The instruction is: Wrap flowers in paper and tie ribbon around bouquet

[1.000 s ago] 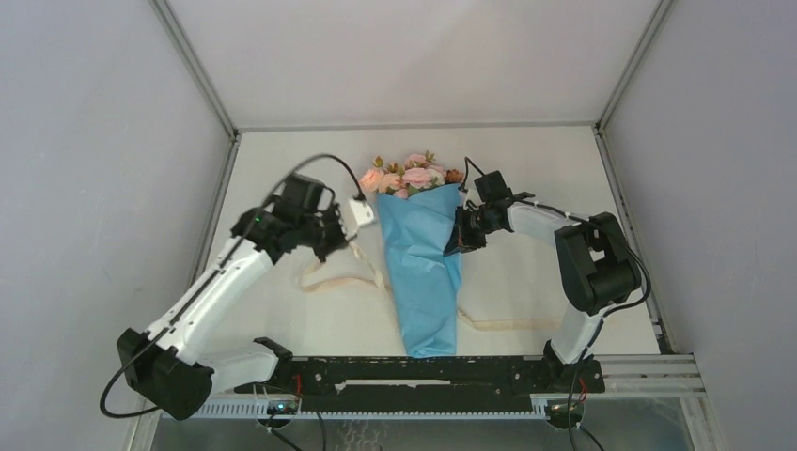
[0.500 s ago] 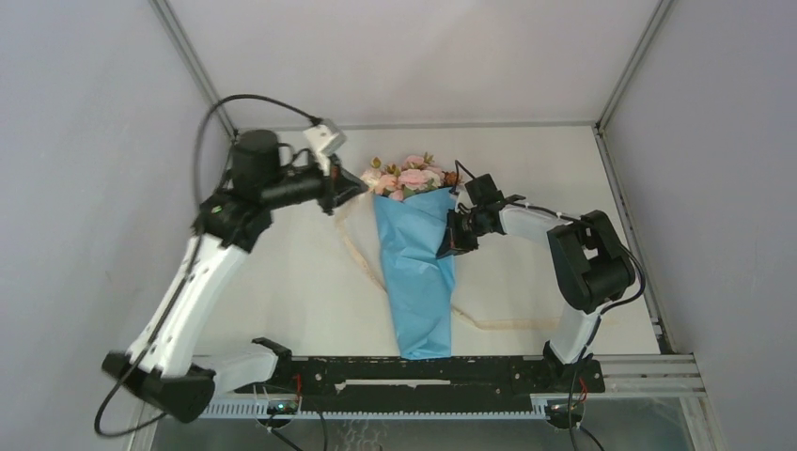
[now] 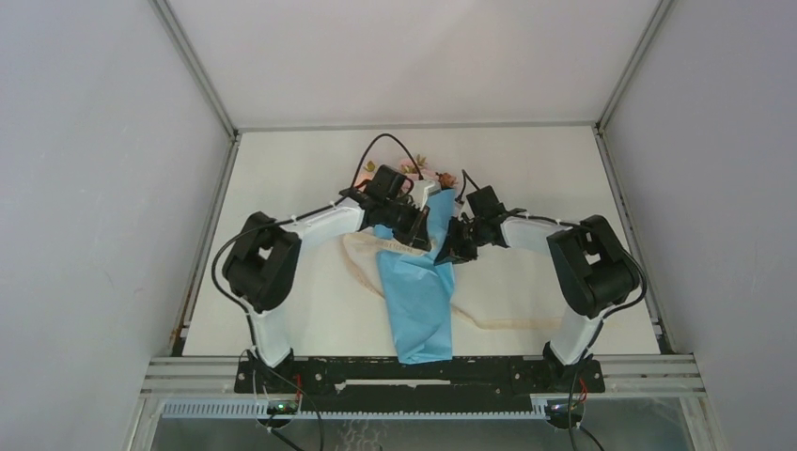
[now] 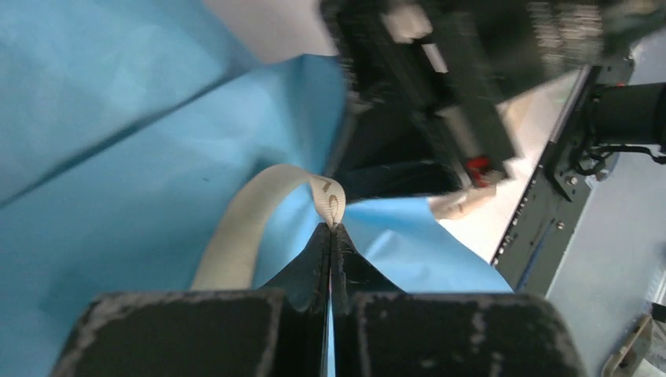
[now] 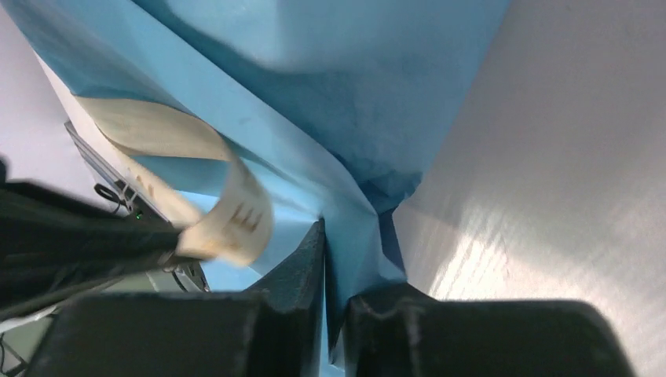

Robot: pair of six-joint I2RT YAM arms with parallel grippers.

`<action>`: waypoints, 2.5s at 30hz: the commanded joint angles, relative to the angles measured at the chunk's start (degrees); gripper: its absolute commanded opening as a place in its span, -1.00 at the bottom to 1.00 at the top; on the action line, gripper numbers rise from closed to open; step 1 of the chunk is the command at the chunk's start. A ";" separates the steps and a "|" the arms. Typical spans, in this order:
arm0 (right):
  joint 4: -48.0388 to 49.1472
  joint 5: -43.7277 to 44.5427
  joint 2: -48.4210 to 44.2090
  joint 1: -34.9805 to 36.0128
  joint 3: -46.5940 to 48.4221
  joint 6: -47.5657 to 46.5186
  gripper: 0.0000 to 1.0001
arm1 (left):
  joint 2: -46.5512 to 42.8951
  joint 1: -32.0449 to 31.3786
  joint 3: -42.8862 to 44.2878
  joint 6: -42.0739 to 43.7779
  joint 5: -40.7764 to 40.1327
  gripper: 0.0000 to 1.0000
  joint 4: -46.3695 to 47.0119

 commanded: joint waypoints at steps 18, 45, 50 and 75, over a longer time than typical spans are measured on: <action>-41.20 54.81 -28.96 -4.83 2.07 17.44 0.33 | 9.32 -2.03 -2.05 -4.53 0.38 -1.00 7.37; -39.44 47.02 -28.23 -22.46 -23.95 60.32 0.15 | 5.40 -2.50 -3.87 -2.37 -1.81 -1.00 7.18; -34.73 46.62 -28.44 -21.29 -24.86 60.60 -0.83 | 4.98 -2.48 -3.08 -1.26 -1.89 -1.00 5.50; -37.25 29.95 -20.85 20.66 -14.33 68.18 -0.06 | 4.44 -3.46 -1.81 3.17 -3.98 -1.00 1.31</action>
